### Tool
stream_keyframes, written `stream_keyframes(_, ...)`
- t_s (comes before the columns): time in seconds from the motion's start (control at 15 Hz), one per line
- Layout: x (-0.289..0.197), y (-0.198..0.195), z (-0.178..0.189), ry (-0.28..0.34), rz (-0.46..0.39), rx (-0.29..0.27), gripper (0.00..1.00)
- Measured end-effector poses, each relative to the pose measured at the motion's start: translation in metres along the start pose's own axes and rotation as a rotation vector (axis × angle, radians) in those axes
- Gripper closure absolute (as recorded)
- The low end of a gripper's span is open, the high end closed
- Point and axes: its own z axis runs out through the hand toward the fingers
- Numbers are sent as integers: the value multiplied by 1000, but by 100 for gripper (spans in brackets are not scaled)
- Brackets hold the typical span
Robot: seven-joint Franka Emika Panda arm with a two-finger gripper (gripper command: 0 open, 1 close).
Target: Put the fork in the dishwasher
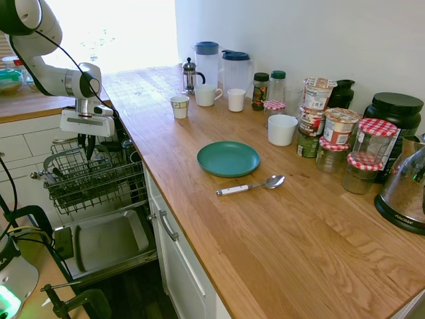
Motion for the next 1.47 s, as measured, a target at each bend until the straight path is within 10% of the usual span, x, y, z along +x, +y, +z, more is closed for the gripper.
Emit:
stream_keyframes(0.07,4,-3,5,-6,4,-3,0)
stream_keyframes(0.93,10,-10,4,8,30,2,0)
stream_keyframes(1.47,-2,17,-80,116,85,84,0)
